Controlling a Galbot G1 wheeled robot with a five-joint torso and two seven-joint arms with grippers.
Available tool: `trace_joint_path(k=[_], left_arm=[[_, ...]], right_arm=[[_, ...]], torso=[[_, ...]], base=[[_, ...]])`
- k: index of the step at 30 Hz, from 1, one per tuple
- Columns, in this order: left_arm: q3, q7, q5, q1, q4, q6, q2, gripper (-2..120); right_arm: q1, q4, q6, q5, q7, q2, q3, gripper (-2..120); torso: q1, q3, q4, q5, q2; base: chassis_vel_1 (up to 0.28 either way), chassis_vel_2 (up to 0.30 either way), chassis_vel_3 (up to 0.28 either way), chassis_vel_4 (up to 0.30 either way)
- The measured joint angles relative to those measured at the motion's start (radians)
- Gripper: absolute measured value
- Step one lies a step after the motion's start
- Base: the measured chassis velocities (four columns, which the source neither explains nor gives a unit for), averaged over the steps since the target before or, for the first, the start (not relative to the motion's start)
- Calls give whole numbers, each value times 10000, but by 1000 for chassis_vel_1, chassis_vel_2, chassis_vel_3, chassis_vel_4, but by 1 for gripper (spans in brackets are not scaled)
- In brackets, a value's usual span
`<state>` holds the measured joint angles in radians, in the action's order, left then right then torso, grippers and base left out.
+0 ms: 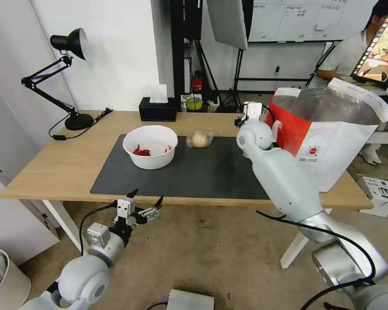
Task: Pick up the trash from the table and place it into the takeout bag.
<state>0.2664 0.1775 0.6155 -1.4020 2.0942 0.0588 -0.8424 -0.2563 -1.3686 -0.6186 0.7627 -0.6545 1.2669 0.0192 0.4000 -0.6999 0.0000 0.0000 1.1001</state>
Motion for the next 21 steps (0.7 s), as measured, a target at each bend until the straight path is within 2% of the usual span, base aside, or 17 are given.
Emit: trace_joint_path(k=[21], left_arm=[[296, 13, -176, -366, 154, -18, -153, 100]], right_arm=[[701, -1569, 36, 690, 221, -858, -290, 0]], torso=[[-1, 0, -1, 1, 0]], base=[[0, 0, 0, 0]])
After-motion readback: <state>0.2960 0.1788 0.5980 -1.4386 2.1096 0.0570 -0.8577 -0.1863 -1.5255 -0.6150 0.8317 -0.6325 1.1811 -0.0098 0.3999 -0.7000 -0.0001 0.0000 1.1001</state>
